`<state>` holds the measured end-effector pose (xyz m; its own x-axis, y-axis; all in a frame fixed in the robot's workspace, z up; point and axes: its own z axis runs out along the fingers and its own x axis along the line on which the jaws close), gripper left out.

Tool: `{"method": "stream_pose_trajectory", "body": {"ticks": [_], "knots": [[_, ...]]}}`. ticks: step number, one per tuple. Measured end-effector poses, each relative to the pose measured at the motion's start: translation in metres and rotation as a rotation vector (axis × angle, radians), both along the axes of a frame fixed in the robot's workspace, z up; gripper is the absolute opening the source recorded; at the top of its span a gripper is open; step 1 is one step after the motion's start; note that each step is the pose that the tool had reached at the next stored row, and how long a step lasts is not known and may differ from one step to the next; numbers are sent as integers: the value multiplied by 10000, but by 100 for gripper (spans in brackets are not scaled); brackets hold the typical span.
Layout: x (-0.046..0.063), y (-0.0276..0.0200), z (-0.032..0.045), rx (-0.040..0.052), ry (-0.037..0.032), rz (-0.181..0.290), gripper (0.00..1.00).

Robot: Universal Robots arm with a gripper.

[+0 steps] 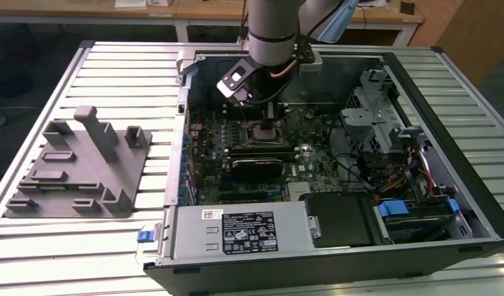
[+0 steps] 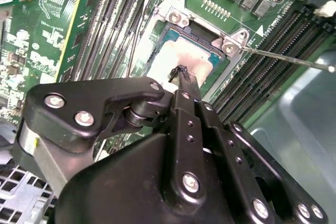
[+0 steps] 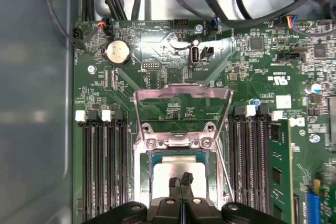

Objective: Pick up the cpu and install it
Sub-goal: 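Place the cpu into insertion slot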

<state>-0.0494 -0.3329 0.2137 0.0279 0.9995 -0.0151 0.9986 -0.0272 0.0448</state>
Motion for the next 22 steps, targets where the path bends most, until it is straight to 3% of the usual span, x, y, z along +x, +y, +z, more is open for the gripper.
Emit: {"method": "stream_pose_trajectory", "body": {"ticks": [15,22], "knots": [[0,0,370,-1,-1,1,11],[0,0,384,0,-2,0,11]]}}
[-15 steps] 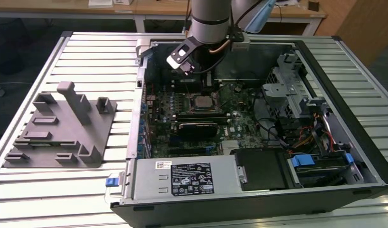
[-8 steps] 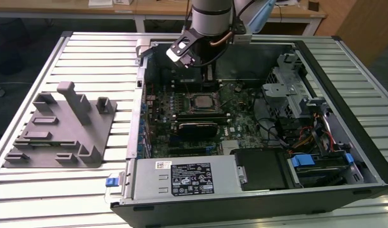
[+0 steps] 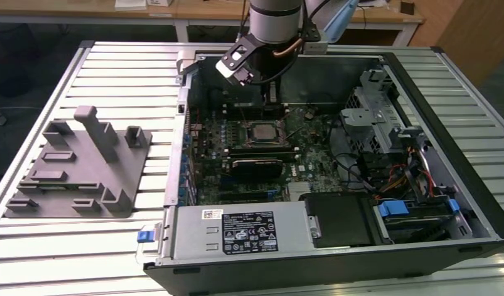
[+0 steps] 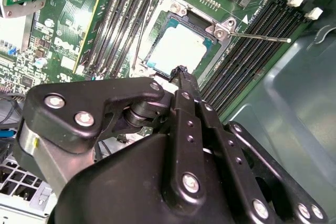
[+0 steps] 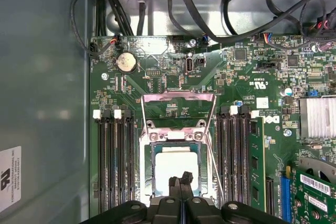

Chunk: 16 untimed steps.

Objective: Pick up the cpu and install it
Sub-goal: 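Close the cpu cover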

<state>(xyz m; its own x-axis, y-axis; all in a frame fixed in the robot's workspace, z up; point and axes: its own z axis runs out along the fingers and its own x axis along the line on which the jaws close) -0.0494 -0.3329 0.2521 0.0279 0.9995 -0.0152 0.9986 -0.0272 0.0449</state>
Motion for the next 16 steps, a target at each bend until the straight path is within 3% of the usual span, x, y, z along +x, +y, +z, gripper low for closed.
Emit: {"method": "stream_pose_trajectory", "body": {"ticks": [9,16], "knots": [[0,0,4,-1,0,0,11],[0,0,65,1,-1,0,11]]}}
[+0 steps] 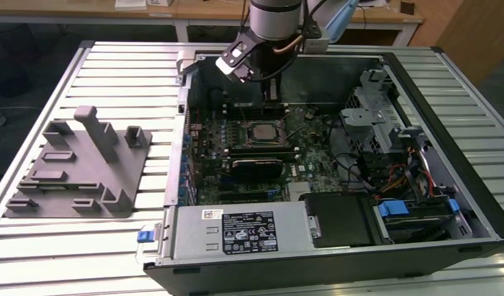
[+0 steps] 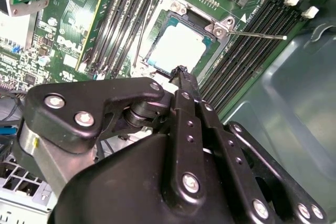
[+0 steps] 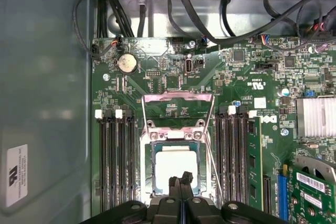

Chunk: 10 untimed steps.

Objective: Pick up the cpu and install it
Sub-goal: 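Close the cpu cover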

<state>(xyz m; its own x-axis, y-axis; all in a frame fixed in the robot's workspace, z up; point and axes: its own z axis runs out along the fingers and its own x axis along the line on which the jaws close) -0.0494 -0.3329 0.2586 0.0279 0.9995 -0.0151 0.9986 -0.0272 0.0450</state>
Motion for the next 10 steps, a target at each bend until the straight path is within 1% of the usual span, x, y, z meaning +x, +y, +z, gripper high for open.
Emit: {"method": "stream_pose_trajectory", "body": {"ticks": [10], "knots": [[0,0,129,-1,1,0,11]]}}
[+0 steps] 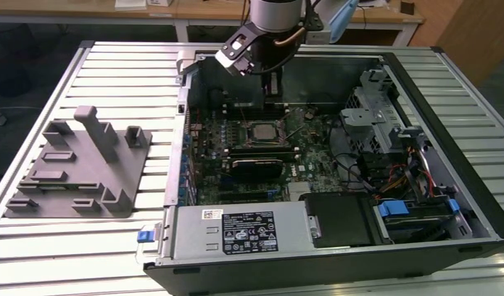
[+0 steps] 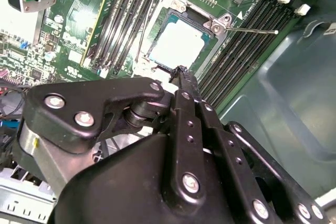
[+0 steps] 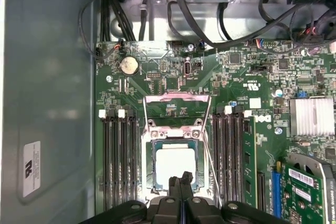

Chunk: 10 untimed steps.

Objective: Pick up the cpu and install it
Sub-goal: 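Close the cpu cover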

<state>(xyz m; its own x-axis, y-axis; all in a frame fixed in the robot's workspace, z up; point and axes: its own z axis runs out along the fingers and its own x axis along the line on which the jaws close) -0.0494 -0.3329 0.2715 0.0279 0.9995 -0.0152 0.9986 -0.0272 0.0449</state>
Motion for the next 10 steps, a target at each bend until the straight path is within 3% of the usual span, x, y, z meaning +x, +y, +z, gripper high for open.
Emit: {"method": "stream_pose_trajectory", "body": {"ticks": [10], "knots": [[0,0,106,0,0,0,11]]}}
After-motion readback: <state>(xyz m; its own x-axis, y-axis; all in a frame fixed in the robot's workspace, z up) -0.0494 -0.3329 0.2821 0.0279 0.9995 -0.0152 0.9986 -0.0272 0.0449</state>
